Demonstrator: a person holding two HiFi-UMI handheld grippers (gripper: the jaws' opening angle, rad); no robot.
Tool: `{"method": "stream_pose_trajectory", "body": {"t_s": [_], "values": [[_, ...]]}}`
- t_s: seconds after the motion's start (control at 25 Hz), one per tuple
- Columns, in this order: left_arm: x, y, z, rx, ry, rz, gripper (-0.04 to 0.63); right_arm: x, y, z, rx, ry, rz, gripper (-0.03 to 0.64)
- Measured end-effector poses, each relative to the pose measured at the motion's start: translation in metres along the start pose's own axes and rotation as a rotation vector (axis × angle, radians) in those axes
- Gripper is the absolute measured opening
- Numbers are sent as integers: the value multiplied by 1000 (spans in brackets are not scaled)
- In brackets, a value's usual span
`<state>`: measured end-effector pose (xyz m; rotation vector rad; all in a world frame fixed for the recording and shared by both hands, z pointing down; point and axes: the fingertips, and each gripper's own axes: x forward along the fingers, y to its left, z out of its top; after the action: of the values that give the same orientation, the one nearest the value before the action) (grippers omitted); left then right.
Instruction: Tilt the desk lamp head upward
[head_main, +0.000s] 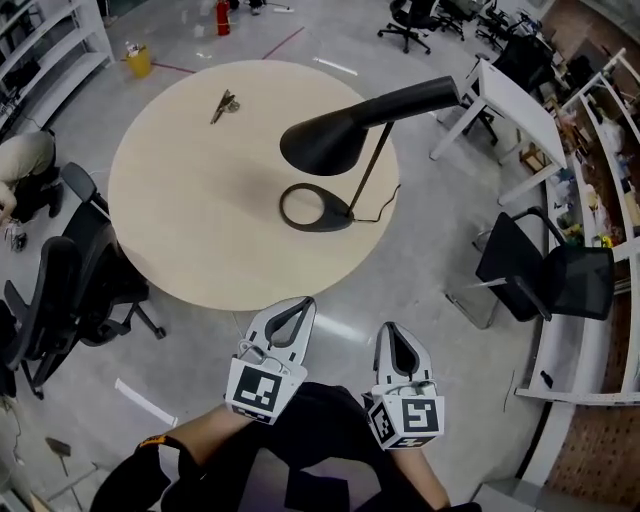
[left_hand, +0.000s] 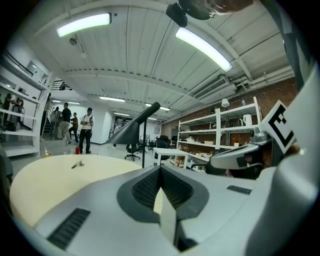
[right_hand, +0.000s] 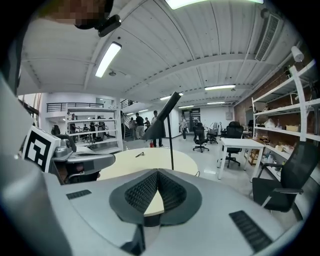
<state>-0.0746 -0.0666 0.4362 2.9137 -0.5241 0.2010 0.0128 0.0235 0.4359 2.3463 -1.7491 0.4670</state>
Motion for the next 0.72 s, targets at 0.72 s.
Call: {"method": "stream_pose_trajectory", "body": {"t_s": [0.72], "values": [[68, 70, 20, -38, -2, 217, 46, 117, -20, 44, -76, -21, 220, 16]]}}
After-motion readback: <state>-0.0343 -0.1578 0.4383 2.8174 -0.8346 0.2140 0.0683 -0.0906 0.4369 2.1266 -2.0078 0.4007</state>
